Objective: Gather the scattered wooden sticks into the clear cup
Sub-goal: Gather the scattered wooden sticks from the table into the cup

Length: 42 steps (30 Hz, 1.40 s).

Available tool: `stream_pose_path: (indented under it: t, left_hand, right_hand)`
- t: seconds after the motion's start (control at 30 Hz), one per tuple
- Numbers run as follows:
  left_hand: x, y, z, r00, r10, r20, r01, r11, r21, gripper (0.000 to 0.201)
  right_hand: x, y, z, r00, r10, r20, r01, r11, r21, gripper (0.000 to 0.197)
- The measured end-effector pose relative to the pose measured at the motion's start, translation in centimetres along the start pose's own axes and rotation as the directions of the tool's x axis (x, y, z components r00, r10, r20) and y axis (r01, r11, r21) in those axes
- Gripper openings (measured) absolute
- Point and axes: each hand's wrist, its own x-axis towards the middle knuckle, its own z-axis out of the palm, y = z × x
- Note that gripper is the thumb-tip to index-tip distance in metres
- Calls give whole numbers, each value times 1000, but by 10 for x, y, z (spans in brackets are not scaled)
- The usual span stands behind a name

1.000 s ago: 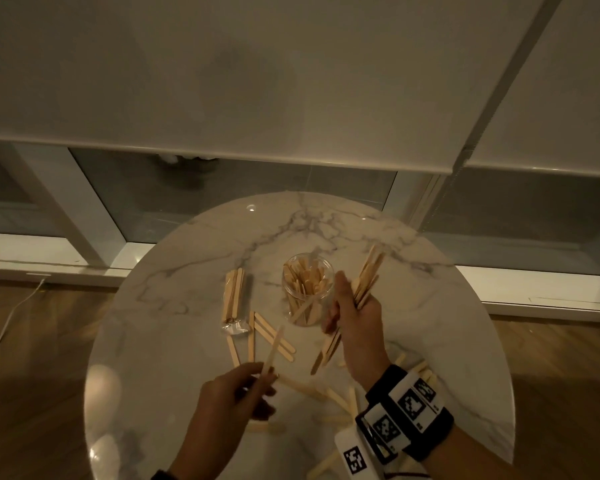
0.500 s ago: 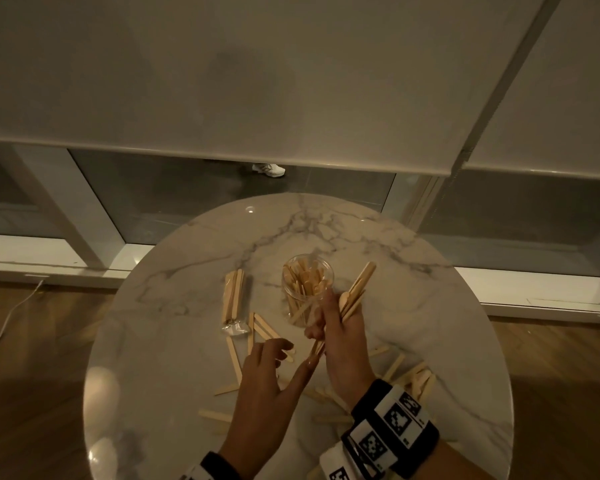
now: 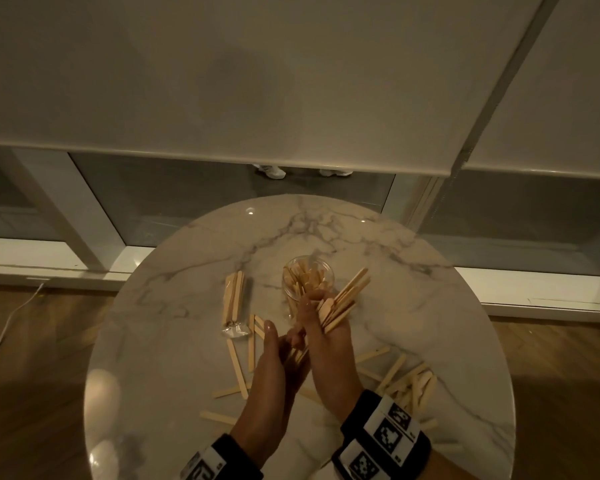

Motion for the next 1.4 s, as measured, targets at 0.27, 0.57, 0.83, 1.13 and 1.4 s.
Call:
stream_pose_path:
  t: [0.27,0.57,0.83,1.13,1.4]
  left_hand:
    - [0,-4,1,995,62,-74,-57,996,64,58]
    - [-2,8,5,983,180,24,-181,963,198,51]
    - [11,59,-3,787,553,273,-609,630,481,45]
    - [25,31,1,800,371,471,-574,249,780,31]
    - [8,42,-11,836,500,228,-502,528,685,34]
  right_hand:
    - [4,-18,2,999,-44,1,44,998,52,23]
    - [4,-8,-3,999,15,45,-13,999,-32,30]
    - [-5,7,-20,903,225,367,-139,959,-248,34]
    - [-10,7,-26,912,217,348,-37,888,-458,49]
    - [19,-12,-27,966,128,227,-40,933,-357,42]
